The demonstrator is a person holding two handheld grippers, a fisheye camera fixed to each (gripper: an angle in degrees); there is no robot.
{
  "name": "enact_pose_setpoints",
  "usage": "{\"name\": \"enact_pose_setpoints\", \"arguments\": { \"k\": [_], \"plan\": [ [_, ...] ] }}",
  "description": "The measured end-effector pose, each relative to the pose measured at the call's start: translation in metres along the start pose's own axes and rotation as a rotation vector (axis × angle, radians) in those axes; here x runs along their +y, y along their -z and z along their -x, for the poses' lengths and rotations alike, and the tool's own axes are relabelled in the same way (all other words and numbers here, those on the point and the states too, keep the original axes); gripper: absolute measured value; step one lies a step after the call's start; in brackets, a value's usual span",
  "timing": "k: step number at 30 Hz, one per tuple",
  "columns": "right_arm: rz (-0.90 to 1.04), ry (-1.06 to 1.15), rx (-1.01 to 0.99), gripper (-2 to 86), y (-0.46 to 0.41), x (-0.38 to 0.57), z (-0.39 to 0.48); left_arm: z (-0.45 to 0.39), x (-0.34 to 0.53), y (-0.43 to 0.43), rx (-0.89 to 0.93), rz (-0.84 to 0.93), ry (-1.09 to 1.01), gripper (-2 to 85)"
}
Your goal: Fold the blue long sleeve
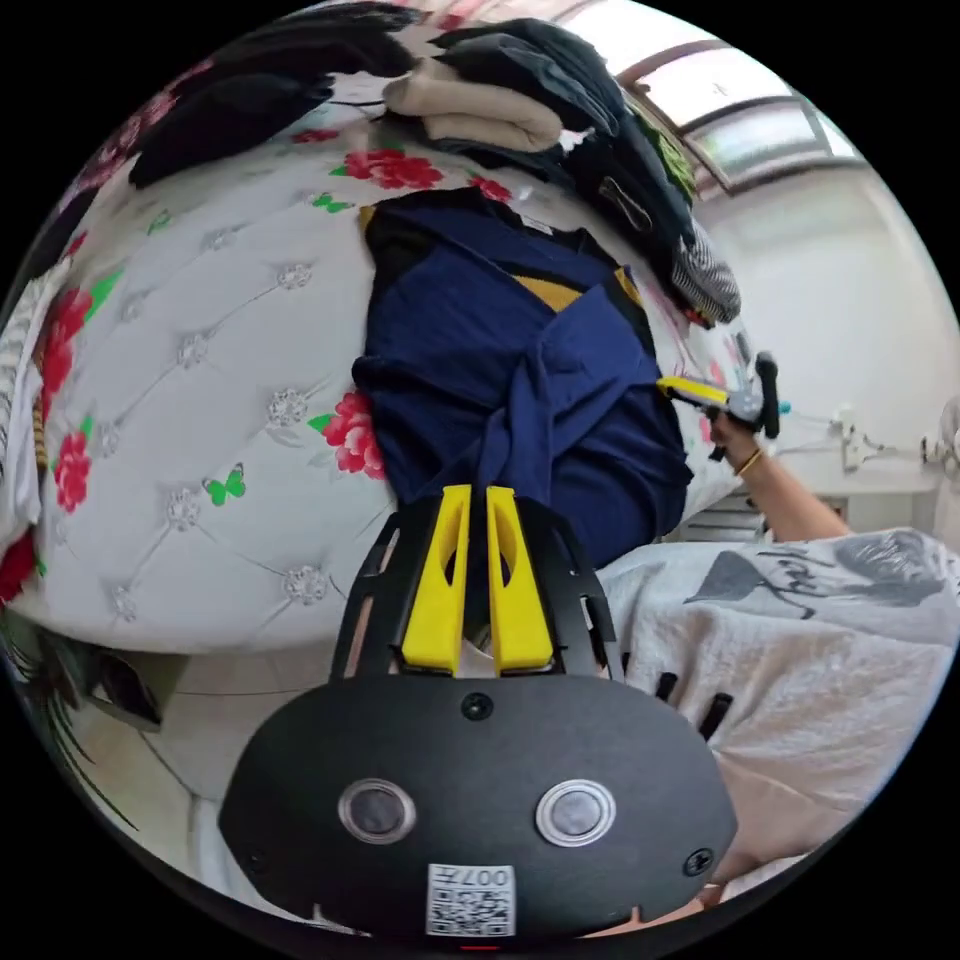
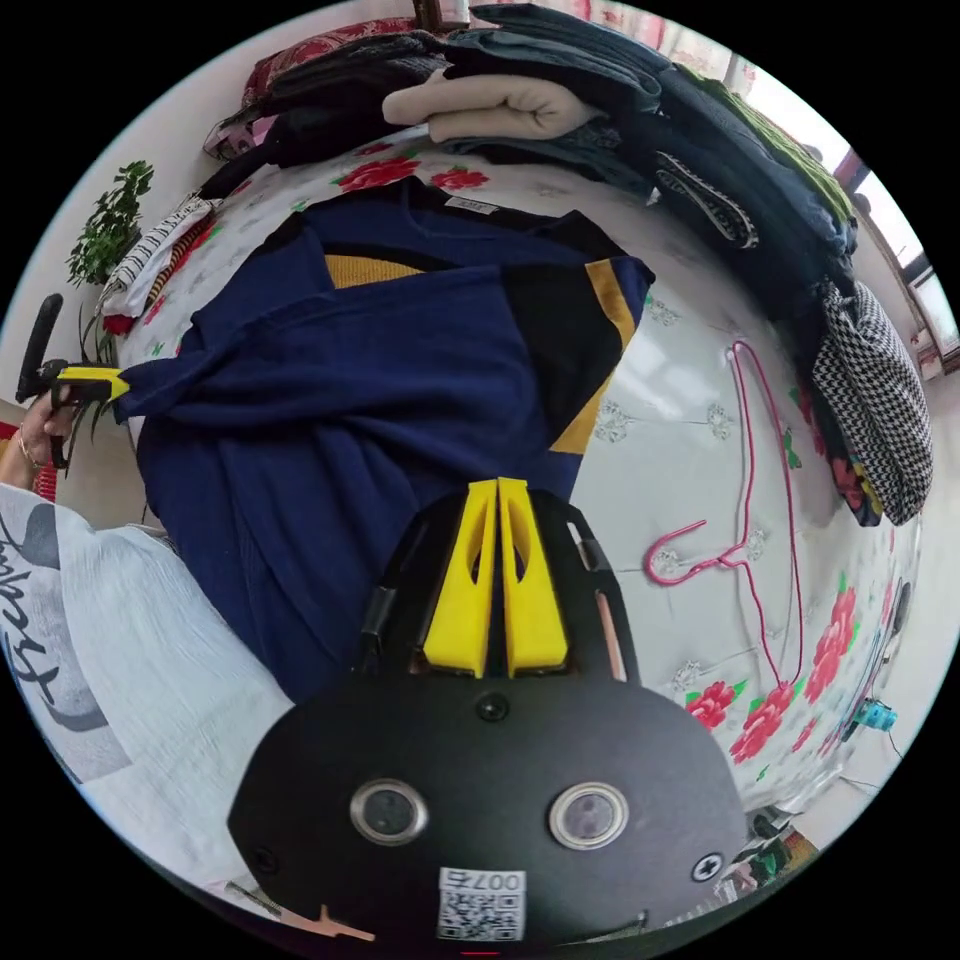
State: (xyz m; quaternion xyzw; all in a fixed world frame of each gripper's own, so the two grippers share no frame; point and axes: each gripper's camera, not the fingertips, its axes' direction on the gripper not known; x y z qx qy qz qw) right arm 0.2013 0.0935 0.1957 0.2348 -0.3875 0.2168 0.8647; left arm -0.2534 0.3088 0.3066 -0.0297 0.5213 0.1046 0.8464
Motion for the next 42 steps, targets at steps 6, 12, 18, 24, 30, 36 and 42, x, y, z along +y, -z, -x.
{"name": "enact_pose_setpoints", "arguments": {
  "k": [6, 12, 18, 24, 30, 36, 42],
  "plan": [
    [-0.134, -0.095, -0.142, 0.3, 0.019, 0.037, -0.056, 0.047, 0.024, 0.012, 0.042, -0.071, 0.326, 6.7],
    [-0.088, 0.09, -0.202, 1.6, -0.003, 0.03, -0.035, -0.01, 0.027, -0.001, -0.218, -0.162, 0.059, 11.9],
    [-0.018, 0.159, -0.068, 0.7, -0.035, 0.032, -0.043, -0.016, 0.024, -0.072, -0.36, 0.063, -0.004, 7.5],
    [-0.015, 0.094, -0.04, 0.0, -0.016, 0.062, -0.102, -0.014, 0.046, -0.044, -0.291, -0.057, 0.014, 0.8],
    [-0.006, -0.172, -0.138, 0.6, -0.013, 0.103, -0.182, 0.001, 0.083, -0.065, -0.294, -0.016, 0.037, 4.8],
    [-0.174, -0.287, -0.312, 2.6, 0.021, 0.109, -0.234, -0.013, 0.052, -0.071, -0.213, -0.081, -0.052, 6.8],
    [-0.23, -0.271, -0.318, 3.3, 0.027, 0.072, -0.266, -0.058, -0.014, -0.114, -0.291, -0.074, -0.271, 6.7]
  ]
}}
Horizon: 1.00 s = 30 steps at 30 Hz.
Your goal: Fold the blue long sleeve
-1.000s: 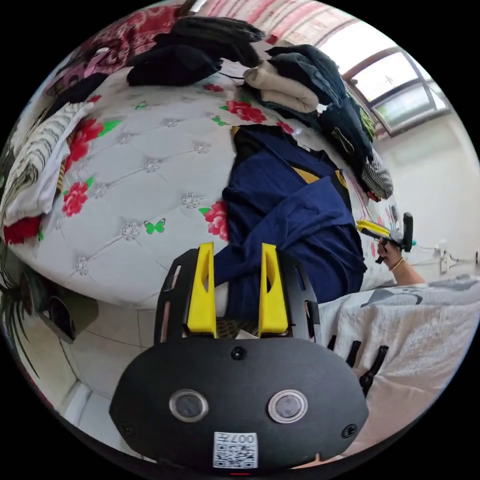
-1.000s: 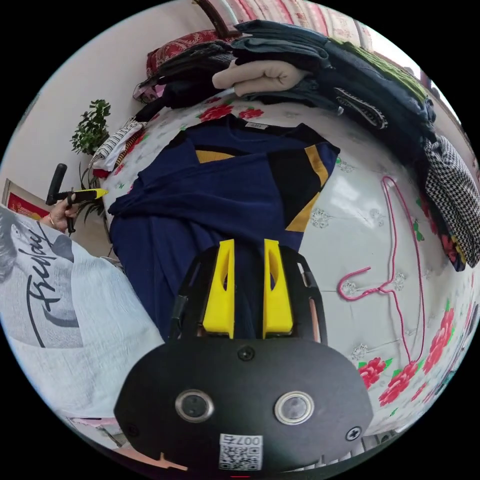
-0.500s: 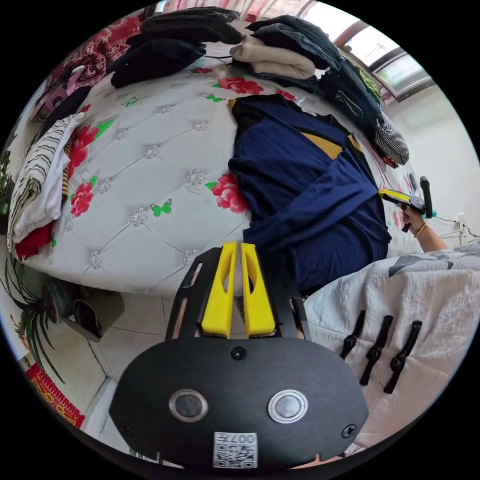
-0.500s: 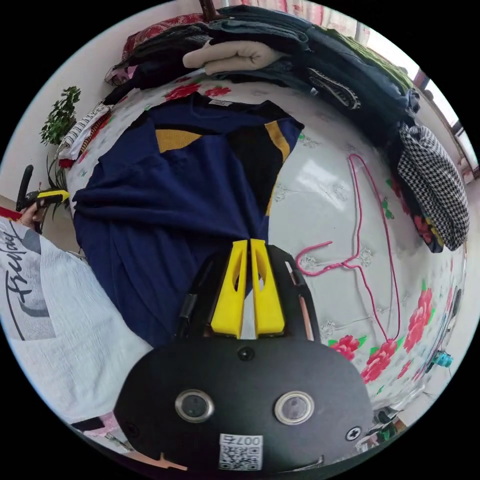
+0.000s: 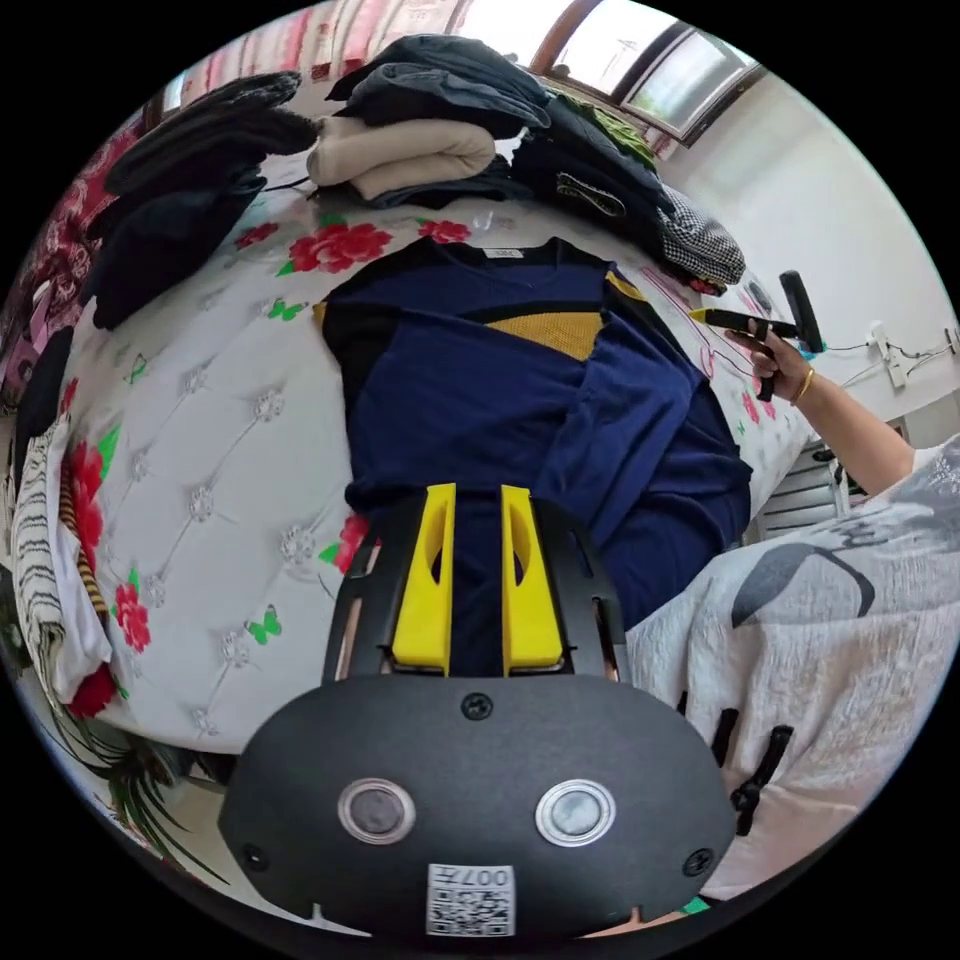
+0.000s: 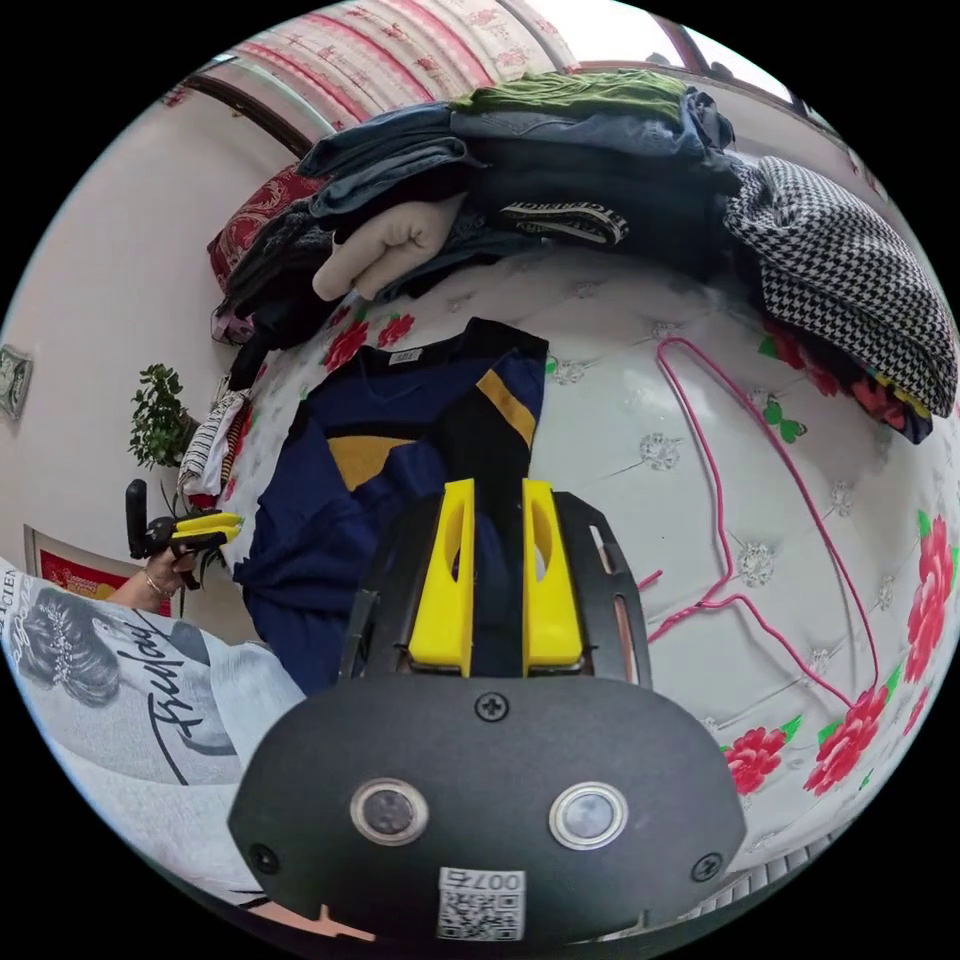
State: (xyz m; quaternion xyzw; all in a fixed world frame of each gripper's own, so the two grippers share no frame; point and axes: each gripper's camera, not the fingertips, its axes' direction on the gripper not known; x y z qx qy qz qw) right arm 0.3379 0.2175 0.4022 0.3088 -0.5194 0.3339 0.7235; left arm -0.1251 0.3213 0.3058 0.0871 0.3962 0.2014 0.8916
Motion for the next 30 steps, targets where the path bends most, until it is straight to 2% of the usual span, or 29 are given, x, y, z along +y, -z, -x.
{"name": "enact_pose_setpoints", "arguments": {
  "k": [4, 10, 13, 18, 26, 30],
  "plan": [
    [0.01, -0.018, 0.028, 3.9, -0.015, -0.045, -0.022, 0.039, -0.047, -0.025, -0.055, -0.008, 0.144, 6.9],
    [0.045, -0.043, 0.017, 4.6, -0.043, -0.08, -0.05, 0.104, -0.115, -0.078, -0.084, 0.042, 0.267, 13.4],
    [0.08, -0.019, 0.017, 3.5, -0.056, -0.081, -0.054, 0.105, -0.128, -0.102, -0.135, 0.103, 0.229, 14.1],
    [0.078, 0.082, 0.071, 0.7, -0.056, -0.079, -0.049, 0.075, -0.12, -0.12, -0.137, 0.057, 0.059, 2.5],
    [0.058, 0.096, 0.252, 0.1, -0.045, -0.134, -0.058, 0.098, -0.177, -0.147, -0.197, 0.001, 0.009, 1.3],
    [-0.019, -0.021, 0.297, 0.8, -0.051, -0.164, -0.072, 0.107, -0.213, -0.163, -0.254, -0.074, 0.02, 4.4]
  ]
}}
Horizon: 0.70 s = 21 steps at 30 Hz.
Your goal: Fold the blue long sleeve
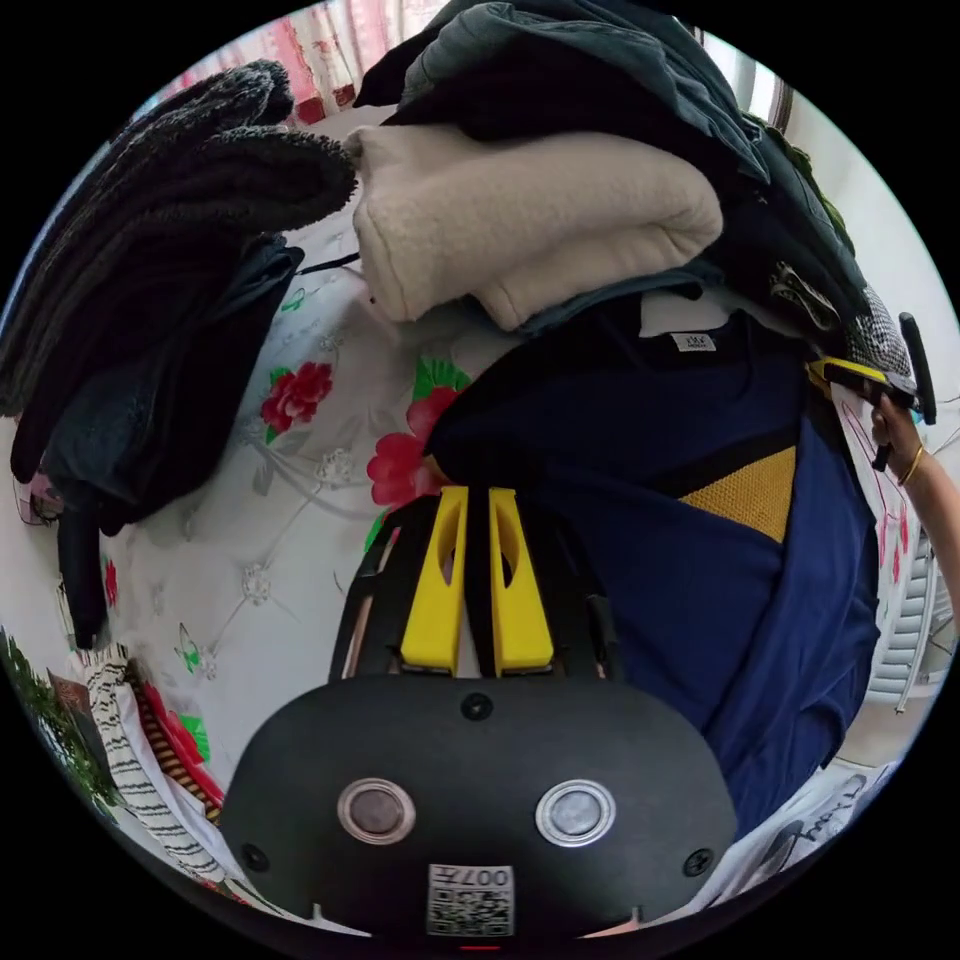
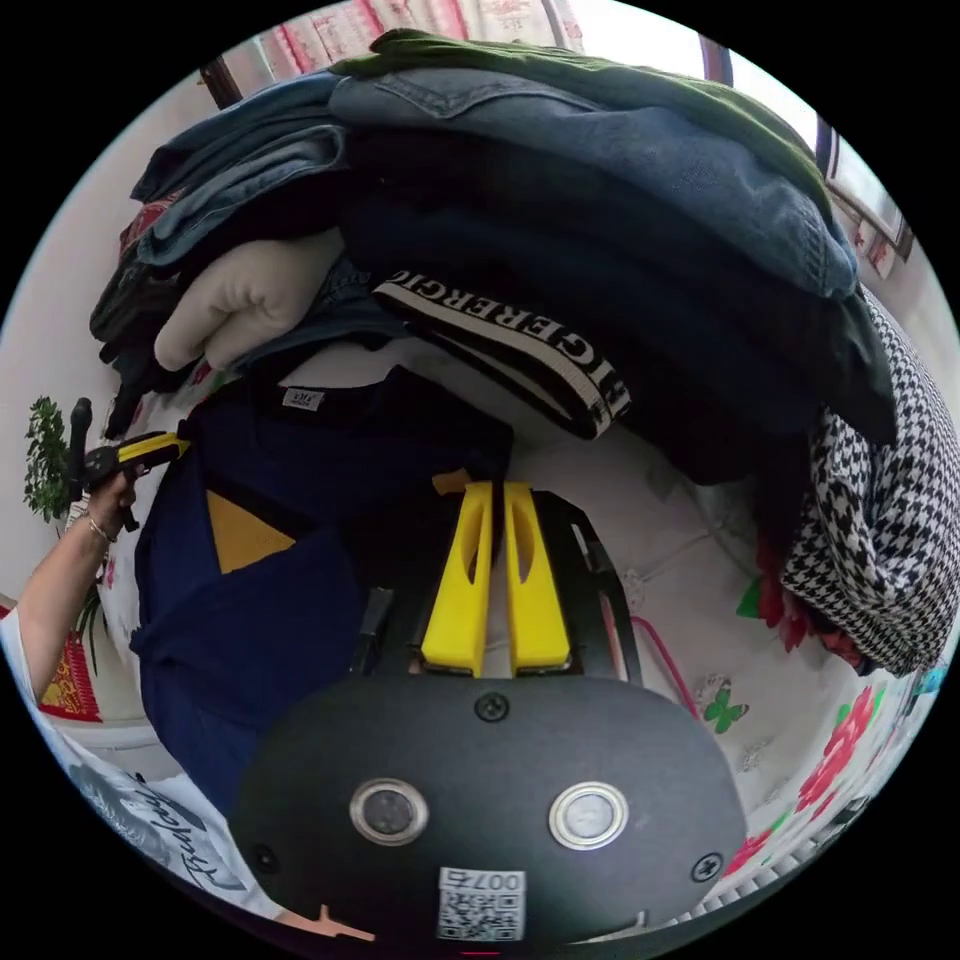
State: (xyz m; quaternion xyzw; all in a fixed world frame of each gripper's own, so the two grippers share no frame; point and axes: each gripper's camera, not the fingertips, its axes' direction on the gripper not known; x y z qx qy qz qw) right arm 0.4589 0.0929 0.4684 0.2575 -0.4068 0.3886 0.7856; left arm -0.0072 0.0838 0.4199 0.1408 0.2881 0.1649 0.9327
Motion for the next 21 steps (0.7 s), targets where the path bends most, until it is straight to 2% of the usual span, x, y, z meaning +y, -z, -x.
{"name": "enact_pose_setpoints", "arguments": {
  "k": [2, 5, 7, 10, 14, 16, 19, 21],
  "plan": [
    [0.006, -0.059, 0.018, 1.6, -0.003, 0.001, -0.001, 0.008, 0.002, -0.002, 0.035, -0.008, 0.074, 6.6],
    [-0.102, -0.067, -0.027, 3.2, 0.03, 0.027, 0.011, 0.021, 0.044, 0.027, -0.005, -0.076, 0.18, 7.6],
    [-0.148, 0.037, -0.124, 4.3, 0.063, 0.064, 0.038, 0.018, 0.087, 0.057, -0.047, -0.126, 0.157, 8.1],
    [-0.087, 0.213, -0.216, 5.2, 0.08, 0.12, 0.097, 0.0, 0.17, 0.093, -0.046, -0.135, 0.067, 8.9],
    [0.054, 0.407, -0.298, 5.9, 0.074, 0.179, 0.188, -0.04, 0.263, 0.108, 0.046, 0.005, -0.042, 10.0],
    [0.107, 0.52, -0.361, 6.2, 0.071, 0.2, 0.246, -0.057, 0.283, 0.115, 0.067, 0.026, -0.075, 9.9],
    [0.145, 0.638, -0.414, 6.5, 0.065, 0.206, 0.309, -0.085, 0.295, 0.116, -0.013, 0.049, -0.187, 7.8],
    [0.169, 0.671, -0.429, 6.6, 0.056, 0.203, 0.337, -0.097, 0.293, 0.106, -0.084, 0.101, -0.247, 1.2]
  ]
}}
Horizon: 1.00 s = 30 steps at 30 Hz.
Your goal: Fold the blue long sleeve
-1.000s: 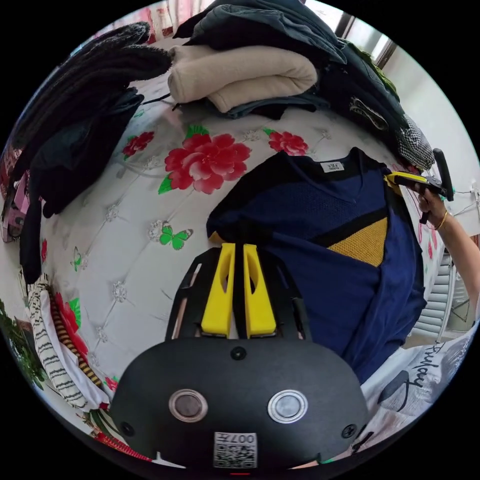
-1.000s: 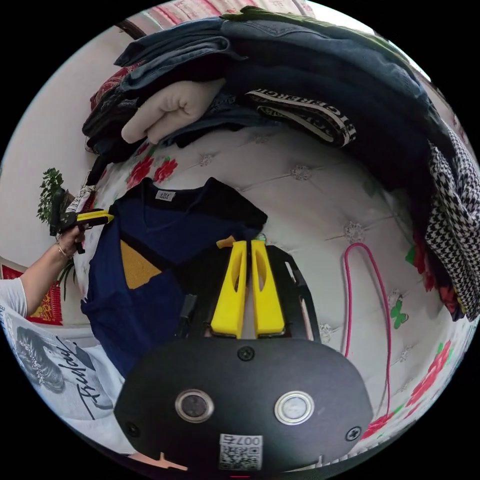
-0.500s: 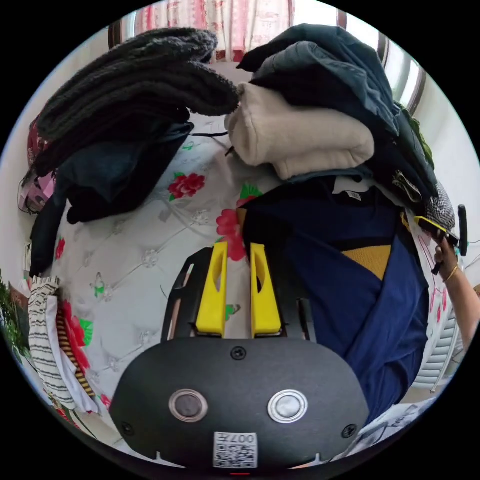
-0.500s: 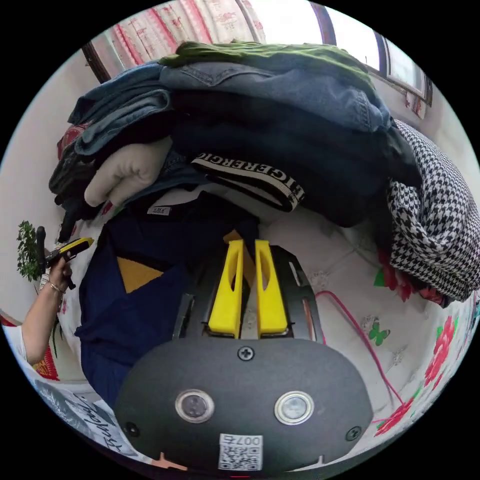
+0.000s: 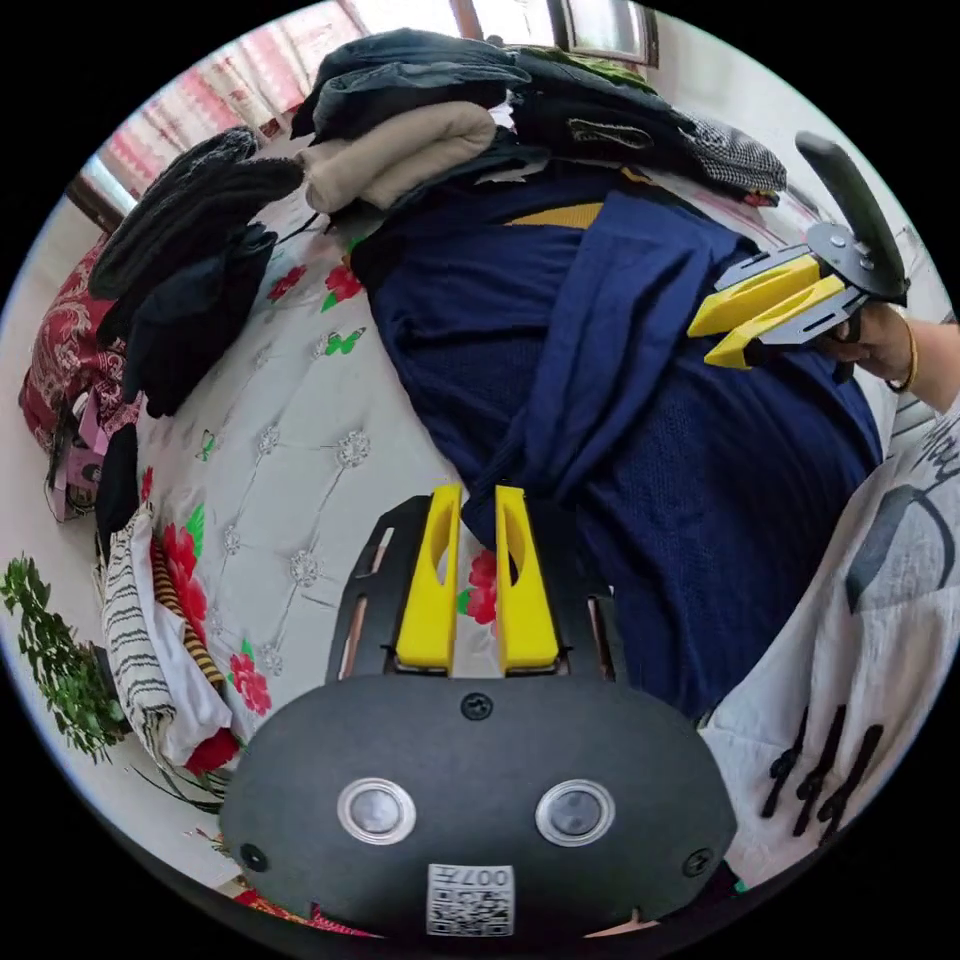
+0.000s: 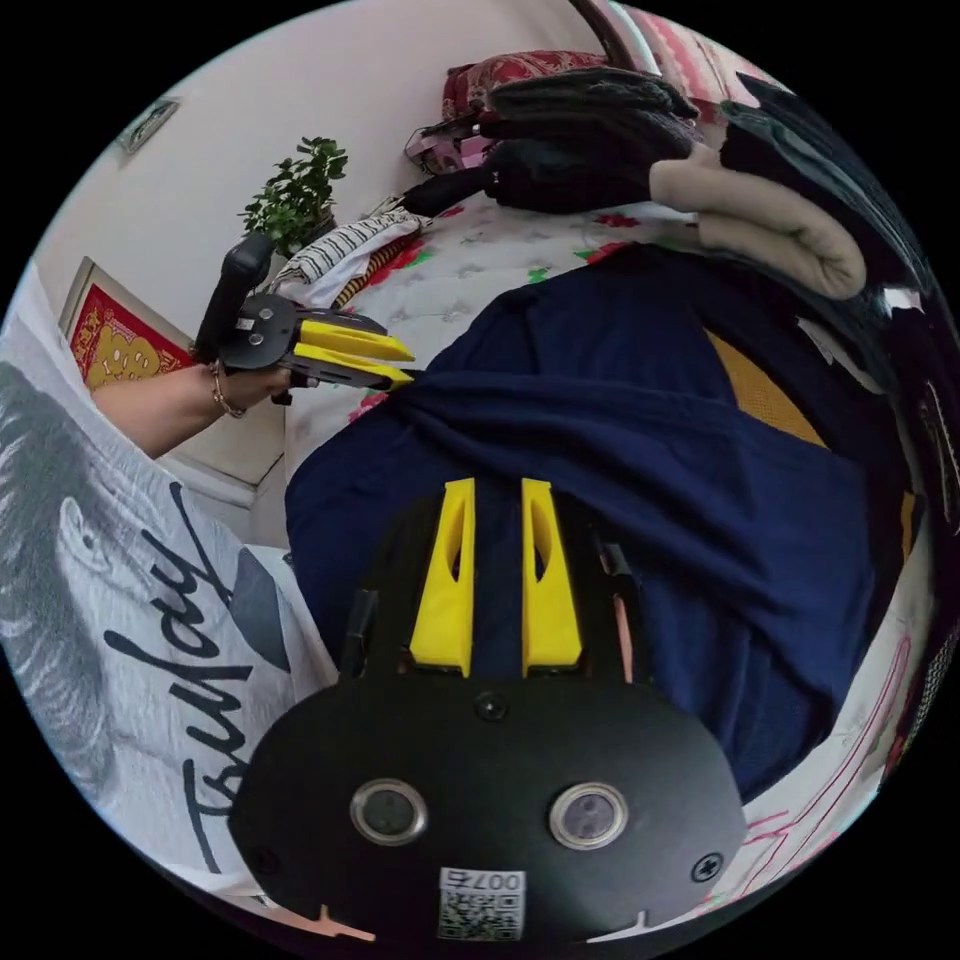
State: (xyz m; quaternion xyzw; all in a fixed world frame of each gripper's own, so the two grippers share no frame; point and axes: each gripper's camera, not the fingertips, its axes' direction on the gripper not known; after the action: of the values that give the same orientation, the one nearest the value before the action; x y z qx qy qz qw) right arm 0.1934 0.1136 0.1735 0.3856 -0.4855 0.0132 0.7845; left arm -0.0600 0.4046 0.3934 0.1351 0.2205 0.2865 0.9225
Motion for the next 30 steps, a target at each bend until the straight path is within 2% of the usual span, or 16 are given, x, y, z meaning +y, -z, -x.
{"name": "enact_pose_setpoints", "arguments": {
  "k": [3, 5, 7, 8, 9, 12, 14, 18, 22, 24, 26, 28, 30],
  "plan": [
    [0.081, -0.001, 0.003, 6.9, -0.013, -0.022, 0.017, -0.005, -0.012, 0.015, -0.059, 0.031, -0.121, -0.5],
    [0.059, -0.003, -0.017, 7.0, -0.003, -0.024, 0.028, 0.006, -0.019, 0.035, -0.027, 0.015, -0.116, -0.7],
    [0.034, -0.024, -0.007, 7.0, 0.012, -0.021, 0.039, 0.028, -0.024, 0.051, 0.083, 0.019, -0.048, -0.8],
    [0.033, -0.029, -0.004, 7.0, 0.014, -0.021, 0.041, 0.045, -0.025, 0.058, 0.195, 0.011, 0.016, -0.7],
    [0.032, -0.039, 0.006, 7.0, 0.019, -0.02, 0.045, 0.062, -0.022, 0.066, 0.267, -0.039, 0.099, -0.5],
    [0.034, -0.08, 0.017, 7.0, 0.028, -0.018, 0.051, 0.095, -0.014, 0.073, 0.366, -0.079, 0.279, 0.8],
    [0.025, -0.117, 0.021, 7.0, 0.034, -0.014, 0.054, 0.104, -0.012, 0.07, 0.347, -0.049, 0.332, 4.9],
    [-0.03, -0.228, 0.011, 7.1, 0.059, 0.013, 0.061, 0.095, -0.015, 0.089, 0.189, -0.089, 0.279, 7.7],
    [-0.063, -0.358, 0.047, 7.2, 0.08, 0.057, 0.058, 0.076, -0.037, 0.098, 0.163, -0.159, 0.115, 8.2],
    [-0.07, -0.435, 0.051, 7.3, 0.087, 0.077, 0.054, 0.07, -0.061, 0.082, 0.182, -0.124, 0.008, 7.1],
    [-0.095, -0.498, 0.051, 7.4, 0.096, 0.092, 0.053, 0.074, -0.08, 0.065, 0.181, -0.008, -0.015, 3.8],
    [-0.141, -0.547, 0.073, 7.5, 0.11, 0.104, 0.056, 0.086, -0.094, 0.073, 0.201, 0.011, -0.021, 1.3],
    [-0.165, -0.565, 0.082, 7.6, 0.117, 0.104, 0.056, 0.113, -0.114, 0.101, 0.326, 0.022, 0.006, 0.1]
  ]
}}
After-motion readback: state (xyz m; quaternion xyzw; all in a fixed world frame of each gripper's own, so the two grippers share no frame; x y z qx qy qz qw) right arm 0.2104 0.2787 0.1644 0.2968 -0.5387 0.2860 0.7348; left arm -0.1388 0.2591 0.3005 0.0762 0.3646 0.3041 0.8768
